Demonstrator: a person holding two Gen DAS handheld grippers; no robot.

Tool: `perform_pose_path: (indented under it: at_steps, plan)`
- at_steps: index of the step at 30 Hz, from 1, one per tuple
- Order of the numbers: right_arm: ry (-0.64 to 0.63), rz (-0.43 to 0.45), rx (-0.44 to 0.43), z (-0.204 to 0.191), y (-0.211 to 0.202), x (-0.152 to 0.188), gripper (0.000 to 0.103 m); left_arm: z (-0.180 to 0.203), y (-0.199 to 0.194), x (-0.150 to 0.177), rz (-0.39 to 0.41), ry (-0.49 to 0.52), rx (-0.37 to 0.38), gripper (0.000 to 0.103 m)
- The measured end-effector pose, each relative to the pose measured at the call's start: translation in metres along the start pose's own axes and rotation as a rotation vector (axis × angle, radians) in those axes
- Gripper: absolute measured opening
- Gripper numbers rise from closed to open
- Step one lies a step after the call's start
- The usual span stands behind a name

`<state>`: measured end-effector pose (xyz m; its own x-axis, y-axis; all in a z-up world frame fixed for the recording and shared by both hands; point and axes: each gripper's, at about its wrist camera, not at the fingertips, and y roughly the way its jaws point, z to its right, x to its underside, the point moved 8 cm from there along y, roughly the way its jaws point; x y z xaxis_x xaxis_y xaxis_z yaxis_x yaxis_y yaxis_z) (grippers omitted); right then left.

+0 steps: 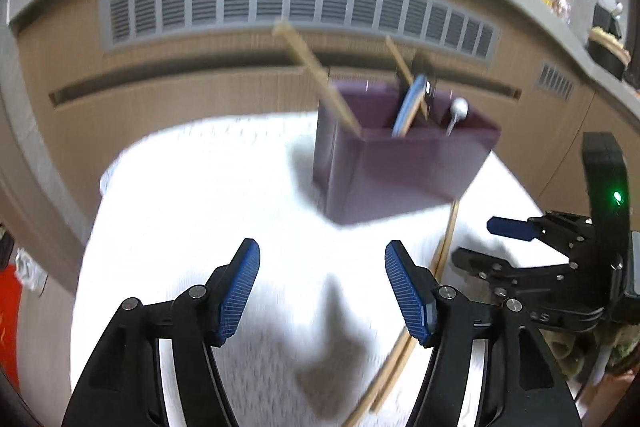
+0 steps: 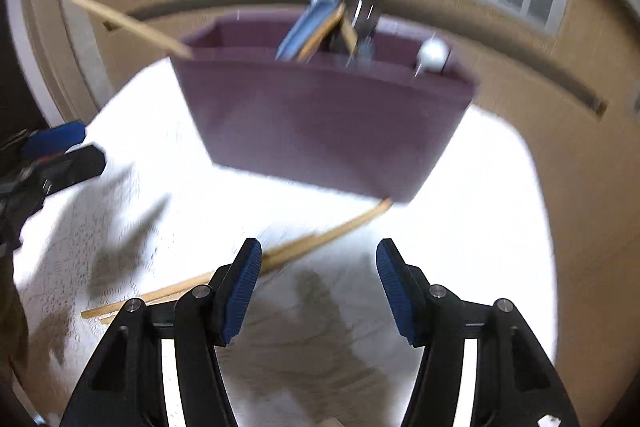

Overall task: Organize utensils
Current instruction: 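Move both tools toward the remaining wooden chopsticks on the table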

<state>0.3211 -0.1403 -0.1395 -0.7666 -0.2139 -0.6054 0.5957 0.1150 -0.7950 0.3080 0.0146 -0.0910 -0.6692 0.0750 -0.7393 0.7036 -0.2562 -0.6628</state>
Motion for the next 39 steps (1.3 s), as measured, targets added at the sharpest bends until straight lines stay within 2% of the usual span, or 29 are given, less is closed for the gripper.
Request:
perform_pose_path:
  at_steps: [3,7,11,15,19,23,25,31,37,39]
  plan:
    - [0.039,-0.038,-0.022,-0.011,0.012,0.009,0.057,-0.003,0.001,0.019,-0.04,-0.012,-0.001,0.066]
    - [0.034,-0.054,-0.014,-0.02,0.016,0.014,0.057,-0.002,0.003,0.025,-0.057,-0.022,-0.002,0.068]
    - [0.007,-0.057,0.012,-0.018,0.014,0.017,0.057,-0.005,0.004,0.03,-0.072,-0.03,0.008,0.07]
    - [-0.002,-0.091,0.071,0.001,0.012,0.027,0.058,-0.006,0.007,0.033,-0.085,-0.036,0.015,0.071]
    - [0.053,-0.089,0.053,0.014,0.003,0.036,0.061,-0.004,0.011,0.036,-0.099,-0.035,0.017,0.072]
    - [0.112,-0.085,-0.039,0.004,0.0,0.031,0.061,-0.005,0.013,0.038,-0.107,-0.038,0.008,0.073]
    - [0.149,-0.105,-0.097,-0.009,0.008,0.026,0.05,-0.008,0.012,0.041,-0.107,-0.045,-0.002,0.073]
    - [0.151,-0.107,-0.116,-0.047,0.018,0.004,0.039,-0.023,0.008,0.053,-0.119,-0.084,-0.022,0.076]
    - [0.042,-0.085,-0.039,-0.074,0.027,-0.01,0.035,-0.029,0.006,0.061,-0.132,-0.104,-0.017,0.076]
    - [0.001,-0.076,-0.025,-0.078,0.023,-0.008,0.028,-0.028,0.005,0.061,-0.131,-0.104,-0.011,0.076]
